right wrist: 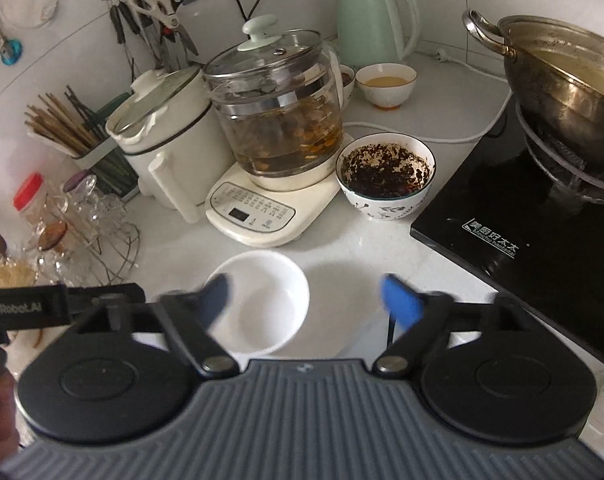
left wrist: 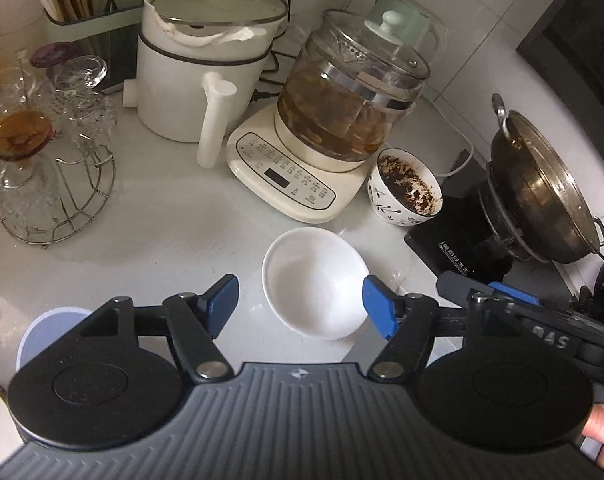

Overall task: Organize plates and bowls
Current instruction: 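Move both grippers toward the white ceramic bowl by the kettle base, then position both grippers around the rim of the white ceramic bowl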

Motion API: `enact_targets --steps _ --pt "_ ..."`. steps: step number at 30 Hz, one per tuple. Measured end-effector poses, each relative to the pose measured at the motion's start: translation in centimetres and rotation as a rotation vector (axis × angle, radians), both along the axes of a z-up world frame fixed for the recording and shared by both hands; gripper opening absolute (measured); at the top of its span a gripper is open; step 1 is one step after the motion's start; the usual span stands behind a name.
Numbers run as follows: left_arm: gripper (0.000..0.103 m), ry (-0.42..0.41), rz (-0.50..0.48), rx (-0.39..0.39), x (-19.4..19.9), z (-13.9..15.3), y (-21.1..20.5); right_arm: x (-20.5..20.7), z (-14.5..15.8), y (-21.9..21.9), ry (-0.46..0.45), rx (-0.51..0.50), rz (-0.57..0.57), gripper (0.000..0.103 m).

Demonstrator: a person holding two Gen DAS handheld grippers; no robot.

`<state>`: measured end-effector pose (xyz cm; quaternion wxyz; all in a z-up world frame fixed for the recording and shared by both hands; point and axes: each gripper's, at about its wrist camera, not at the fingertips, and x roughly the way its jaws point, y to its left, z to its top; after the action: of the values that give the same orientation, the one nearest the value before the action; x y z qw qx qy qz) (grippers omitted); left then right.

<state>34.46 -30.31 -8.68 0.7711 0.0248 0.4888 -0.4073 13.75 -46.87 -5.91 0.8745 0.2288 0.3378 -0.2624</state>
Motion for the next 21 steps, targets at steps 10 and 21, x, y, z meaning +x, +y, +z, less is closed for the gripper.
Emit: enact_targets --steps 10,21 --pt "0.077 0.017 -0.021 0.028 2.1 -1.4 -3.4 1.7 -2.4 -3.9 0.010 0.126 -0.049 0.103" --pt "0.077 0.049 0.007 0.063 4.4 -2.9 -5.6 3.7 -5.4 -7.8 0.006 0.315 -0.031 0.102"
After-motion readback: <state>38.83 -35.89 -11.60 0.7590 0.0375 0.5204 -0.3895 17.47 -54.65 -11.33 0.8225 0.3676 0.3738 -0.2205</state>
